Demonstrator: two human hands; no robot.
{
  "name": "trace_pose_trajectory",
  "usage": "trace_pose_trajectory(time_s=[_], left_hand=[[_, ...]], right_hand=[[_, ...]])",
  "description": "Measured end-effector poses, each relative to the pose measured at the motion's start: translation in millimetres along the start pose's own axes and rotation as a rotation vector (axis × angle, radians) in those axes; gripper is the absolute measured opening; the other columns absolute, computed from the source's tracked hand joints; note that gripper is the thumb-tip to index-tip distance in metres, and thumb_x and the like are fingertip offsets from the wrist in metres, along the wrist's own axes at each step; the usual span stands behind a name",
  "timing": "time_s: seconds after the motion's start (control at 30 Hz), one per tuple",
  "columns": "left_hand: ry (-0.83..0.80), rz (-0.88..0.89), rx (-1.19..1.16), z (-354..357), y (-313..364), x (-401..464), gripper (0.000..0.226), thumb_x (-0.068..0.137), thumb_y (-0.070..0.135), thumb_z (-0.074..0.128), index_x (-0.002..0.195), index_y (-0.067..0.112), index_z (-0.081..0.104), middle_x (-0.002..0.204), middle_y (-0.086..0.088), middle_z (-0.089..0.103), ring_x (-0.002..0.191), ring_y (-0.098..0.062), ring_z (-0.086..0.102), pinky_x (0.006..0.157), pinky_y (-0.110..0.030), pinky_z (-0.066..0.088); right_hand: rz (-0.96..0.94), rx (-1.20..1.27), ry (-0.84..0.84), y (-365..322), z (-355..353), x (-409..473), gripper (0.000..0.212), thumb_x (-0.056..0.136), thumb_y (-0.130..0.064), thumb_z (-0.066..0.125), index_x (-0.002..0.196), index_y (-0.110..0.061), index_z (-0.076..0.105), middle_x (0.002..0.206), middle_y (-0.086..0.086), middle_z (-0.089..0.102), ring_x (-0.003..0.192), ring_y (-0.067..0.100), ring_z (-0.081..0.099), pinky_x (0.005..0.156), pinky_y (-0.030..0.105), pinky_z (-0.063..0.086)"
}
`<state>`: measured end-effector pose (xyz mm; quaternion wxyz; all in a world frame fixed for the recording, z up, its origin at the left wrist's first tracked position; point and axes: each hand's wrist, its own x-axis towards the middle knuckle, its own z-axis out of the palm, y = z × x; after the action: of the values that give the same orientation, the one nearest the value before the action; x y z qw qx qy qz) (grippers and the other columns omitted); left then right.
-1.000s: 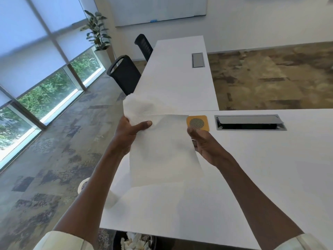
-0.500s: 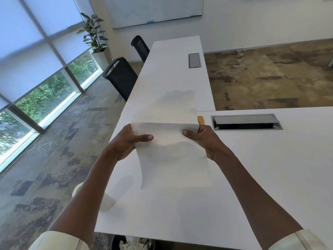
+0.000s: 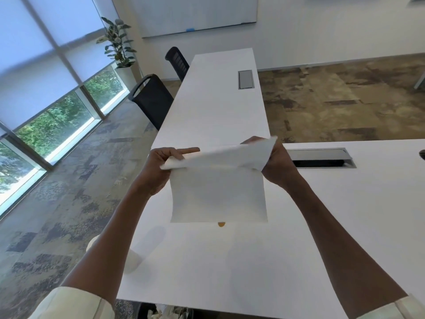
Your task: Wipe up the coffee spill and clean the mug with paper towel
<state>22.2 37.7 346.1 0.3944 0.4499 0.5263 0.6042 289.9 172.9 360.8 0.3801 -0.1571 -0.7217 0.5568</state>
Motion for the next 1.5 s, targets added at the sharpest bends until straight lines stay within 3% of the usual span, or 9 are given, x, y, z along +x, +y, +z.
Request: trace_pose_trajectory(time_s=[0.17, 0.3, 0.43, 0.57, 0.67, 0.77, 1.0, 1.23, 1.5], left_hand=[[0.138, -0.194, -0.185, -2.4, -4.4, 5.8, 0.03, 0.106, 0.023, 0.05, 0.126, 0.02, 0.072, 0.106, -0.008, 0.079, 0.087, -0.022, 0.075, 0.07, -0.032, 0.063], [0.062, -0.346, -0.334, 2.5, -11.0, 2.5, 0.079, 0.096, 0.072, 0.035, 0.138, 0.012, 0.061, 0.111, -0.012, 0.078, 0.094, -0.024, 0.076, 0.074, -0.036, 0.062], [0.076, -0.302, -0.097, 17.6, -16.7, -0.2, 0.048, 0.081, 0.048, 0.079, 0.114, 0.012, 0.077, 0.119, -0.015, 0.075, 0.108, -0.032, 0.072, 0.083, -0.042, 0.061], [0.17, -0.302, -0.08, 28.7, -21.1, -1.3, 0.03, 0.08, 0.029, 0.083, 0.103, 0.01, 0.079, 0.11, -0.016, 0.078, 0.096, -0.03, 0.076, 0.079, -0.042, 0.062], [0.212, -0.283, -0.065, 33.3, -24.5, -2.9, 0.02, 0.087, 0.024, 0.079, 0.101, 0.01, 0.079, 0.105, -0.014, 0.079, 0.091, -0.029, 0.076, 0.08, -0.046, 0.062], [0.223, -0.282, -0.041, 39.5, -28.6, -3.9, 0.011, 0.09, 0.022, 0.077, 0.095, 0.012, 0.079, 0.098, -0.011, 0.08, 0.084, -0.025, 0.077, 0.071, -0.041, 0.062], [0.196, -0.378, -0.027, 50.2, -51.7, -10.5, 0.018, 0.095, 0.017, 0.071, 0.104, 0.002, 0.074, 0.104, -0.016, 0.078, 0.093, -0.03, 0.075, 0.083, -0.043, 0.061], [0.183, -0.5, -0.121, 64.9, -107.6, -35.4, 0.02, 0.097, 0.01, 0.066, 0.115, 0.001, 0.07, 0.12, -0.022, 0.073, 0.111, -0.037, 0.07, 0.099, -0.05, 0.055], [0.177, -0.715, -0.02, 64.5, -189.8, -62.9, 0.015, 0.093, 0.013, 0.073, 0.101, 0.0, 0.073, 0.101, -0.014, 0.078, 0.088, -0.025, 0.073, 0.083, -0.038, 0.061]], right_hand=[[-0.046, -0.094, 0.061, -14.0, -4.5, -0.4, 0.045, 0.065, 0.032, 0.04, 0.081, 0.007, 0.074, 0.096, 0.021, 0.062, 0.083, 0.014, 0.062, 0.073, 0.022, 0.049], [-0.014, -0.122, 0.14, -8.4, -7.9, -1.9, 0.064, 0.061, 0.029, 0.027, 0.08, -0.007, 0.075, 0.098, 0.019, 0.066, 0.09, 0.024, 0.062, 0.076, 0.031, 0.049], [0.039, -0.126, 0.124, 3.2, -9.6, -4.8, 0.065, 0.06, 0.026, 0.025, 0.076, -0.009, 0.077, 0.1, 0.009, 0.067, 0.095, 0.022, 0.064, 0.08, 0.033, 0.053], [0.204, 0.017, 0.124, 15.7, -12.8, -9.9, 0.06, 0.077, 0.014, 0.029, 0.093, -0.016, 0.078, 0.112, 0.006, 0.071, 0.11, 0.024, 0.062, 0.097, 0.041, 0.048], [0.362, 0.433, 0.119, 22.2, -17.6, -16.3, 0.037, 0.097, -0.027, 0.041, 0.126, -0.025, 0.064, 0.114, 0.007, 0.072, 0.102, 0.024, 0.067, 0.081, 0.034, 0.054], [0.474, 0.593, 0.076, 36.6, -18.7, -25.3, 0.062, 0.09, -0.059, 0.053, 0.138, -0.019, 0.051, 0.127, 0.006, 0.067, 0.114, 0.024, 0.065, 0.081, 0.033, 0.057], [0.653, 0.49, 0.149, 62.7, -11.3, -48.9, 0.036, 0.08, 0.001, 0.072, 0.116, -0.001, 0.067, 0.117, 0.02, 0.07, 0.103, 0.033, 0.069, 0.08, 0.039, 0.059], [0.832, 0.442, 0.123, 84.4, -8.5, -76.1, 0.035, 0.078, -0.001, 0.074, 0.112, -0.003, 0.07, 0.111, 0.017, 0.073, 0.099, 0.031, 0.071, 0.08, 0.039, 0.059], [1.025, 0.275, 0.125, 120.2, 1.6, -105.9, 0.025, 0.09, 0.002, 0.061, 0.115, 0.002, 0.066, 0.11, 0.02, 0.071, 0.094, 0.031, 0.07, 0.083, 0.041, 0.057]])
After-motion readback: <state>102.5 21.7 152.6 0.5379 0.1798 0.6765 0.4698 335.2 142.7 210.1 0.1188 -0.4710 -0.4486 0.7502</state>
